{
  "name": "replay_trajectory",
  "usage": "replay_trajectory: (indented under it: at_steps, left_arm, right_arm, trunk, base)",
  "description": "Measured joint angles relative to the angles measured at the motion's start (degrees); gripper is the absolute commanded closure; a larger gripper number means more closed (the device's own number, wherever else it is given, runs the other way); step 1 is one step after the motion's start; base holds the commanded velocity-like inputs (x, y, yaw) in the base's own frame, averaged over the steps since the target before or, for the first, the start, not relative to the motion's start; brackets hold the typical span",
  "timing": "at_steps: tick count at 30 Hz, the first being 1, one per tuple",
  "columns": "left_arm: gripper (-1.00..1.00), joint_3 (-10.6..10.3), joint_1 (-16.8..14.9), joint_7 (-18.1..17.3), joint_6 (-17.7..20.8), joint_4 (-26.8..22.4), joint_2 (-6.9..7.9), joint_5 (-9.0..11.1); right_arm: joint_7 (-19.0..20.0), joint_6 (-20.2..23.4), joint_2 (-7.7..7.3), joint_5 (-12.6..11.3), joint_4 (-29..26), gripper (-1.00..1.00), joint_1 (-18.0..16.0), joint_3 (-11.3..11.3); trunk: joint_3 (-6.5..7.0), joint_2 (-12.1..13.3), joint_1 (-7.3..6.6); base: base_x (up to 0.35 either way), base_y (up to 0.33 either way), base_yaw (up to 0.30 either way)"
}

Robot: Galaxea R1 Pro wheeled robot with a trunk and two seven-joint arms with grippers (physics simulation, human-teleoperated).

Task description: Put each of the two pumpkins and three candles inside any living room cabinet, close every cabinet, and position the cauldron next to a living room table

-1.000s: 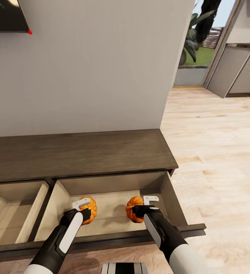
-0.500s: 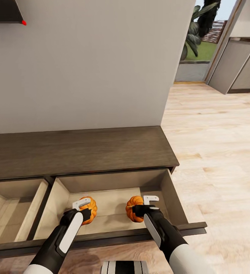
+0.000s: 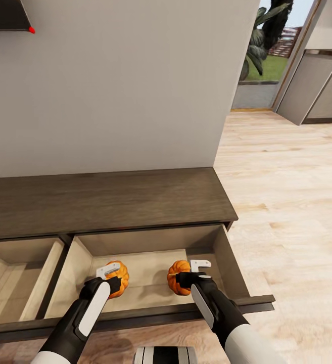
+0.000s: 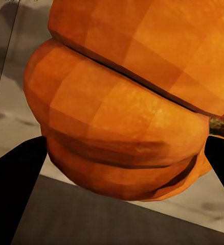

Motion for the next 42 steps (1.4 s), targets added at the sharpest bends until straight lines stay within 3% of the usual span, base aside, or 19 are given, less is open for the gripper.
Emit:
replay_trajectory:
  at_steps: [1,16,17,21,30,42]
  left_arm:
    - [-1.0,-0.05,0.0,0.0,0.0,-0.1,0.0,0.0]
    - [-1.0,-0.1,0.0,-0.05,0.04,-0.31,0.0,0.03]
    - [-1.0,-0.1,0.0,-0.05,0.04,-0.31,0.0,0.03]
    - [-1.0,-0.1,0.0,-0.05,0.04,-0.31,0.0,0.1]
    - [-1.0,-0.1,0.0,-0.05,0.11,-0.25,0.0,0.12]
    - [-1.0,0.39,0.0,-0.36,0.93,-0.89,0.05,0.71]
  right_arm:
    - [0.0,0.0,0.0,0.0,0.0,1.0,0.0,0.02]
    - [0.05,-0.04,0.0,0.0,-0.01,1.0,0.0,0.01]
    - [0.07,-0.13,0.0,-0.02,0.03,-1.0,0.0,0.02]
    - [-0.09,-2.57,0.0,0.01,0.33,-1.0,0.0,0.0]
    - [-3.23,-3.42,0.0,0.01,0.4,-1.0,0.0,0.0]
    - [-3.35,-3.1,0.0,-0.13,0.21,-1.0,0.0,0.01]
  trunk:
    - [0.0,0.0,0.0]
    - [0.0,0.0,0.0]
    - [0.0,0.0,0.0]
    - [0.0,0.0,0.0]
    - [0.0,0.0,0.0]
    - [2.65,0.16,-0.31]
  base:
    - [0.0,0.0,0.0]
    - [0.0,0.0,0.0]
    - [0.0,0.0,0.0]
    - [0.0,0.0,0.0]
    - [0.0,0.0,0.0]
    - [0.0,0.0,0.0]
